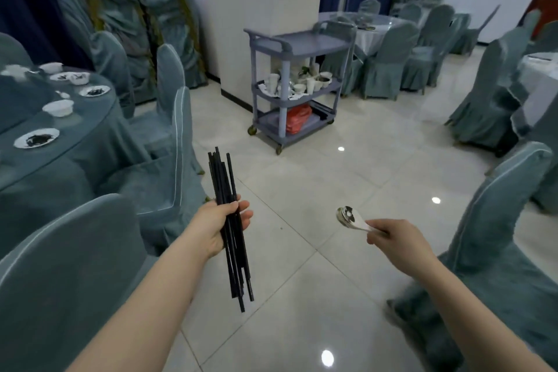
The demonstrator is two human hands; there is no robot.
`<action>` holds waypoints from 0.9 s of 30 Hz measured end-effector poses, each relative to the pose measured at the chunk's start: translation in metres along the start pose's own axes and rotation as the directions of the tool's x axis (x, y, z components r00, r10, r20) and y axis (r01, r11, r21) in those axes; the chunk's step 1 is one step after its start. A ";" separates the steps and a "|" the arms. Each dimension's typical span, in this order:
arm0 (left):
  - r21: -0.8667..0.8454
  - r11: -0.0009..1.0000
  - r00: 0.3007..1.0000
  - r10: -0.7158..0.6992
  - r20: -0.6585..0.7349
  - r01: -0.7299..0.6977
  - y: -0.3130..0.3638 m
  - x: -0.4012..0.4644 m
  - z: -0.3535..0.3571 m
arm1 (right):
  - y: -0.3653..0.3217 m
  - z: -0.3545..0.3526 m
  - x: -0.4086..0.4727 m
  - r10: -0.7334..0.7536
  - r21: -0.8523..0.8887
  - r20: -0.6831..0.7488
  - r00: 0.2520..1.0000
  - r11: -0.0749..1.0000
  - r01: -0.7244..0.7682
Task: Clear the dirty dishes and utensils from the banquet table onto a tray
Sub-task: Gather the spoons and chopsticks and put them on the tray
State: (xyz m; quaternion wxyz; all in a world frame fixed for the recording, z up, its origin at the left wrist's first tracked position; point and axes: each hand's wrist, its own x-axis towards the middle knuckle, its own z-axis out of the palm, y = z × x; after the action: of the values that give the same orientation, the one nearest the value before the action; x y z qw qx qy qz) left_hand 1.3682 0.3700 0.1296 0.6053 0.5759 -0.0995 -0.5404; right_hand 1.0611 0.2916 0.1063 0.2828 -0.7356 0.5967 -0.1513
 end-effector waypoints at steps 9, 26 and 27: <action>0.041 0.996 0.990 -0.078 0.121 0.074 0.048 0.160 0.104 | 0.010 -0.038 0.150 0.052 -0.030 -0.127 0.991 0.998 -0.056; 0.341 0.922 0.801 -0.341 0.491 0.184 0.073 0.437 0.445 | 0.117 -0.152 0.356 0.362 -0.054 -0.345 0.866 0.913 -0.403; 0.358 0.918 0.784 -0.348 0.514 0.172 0.069 0.445 0.471 | 0.128 -0.164 0.362 0.376 -0.052 -0.356 0.856 0.906 -0.419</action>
State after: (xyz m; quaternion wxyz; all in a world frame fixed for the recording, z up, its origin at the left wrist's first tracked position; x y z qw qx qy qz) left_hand 1.2321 -0.2673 0.1111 0.3748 0.4799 -0.2724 -0.7450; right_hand 0.9556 -0.1116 0.1188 0.1537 -0.5757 0.7838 -0.1750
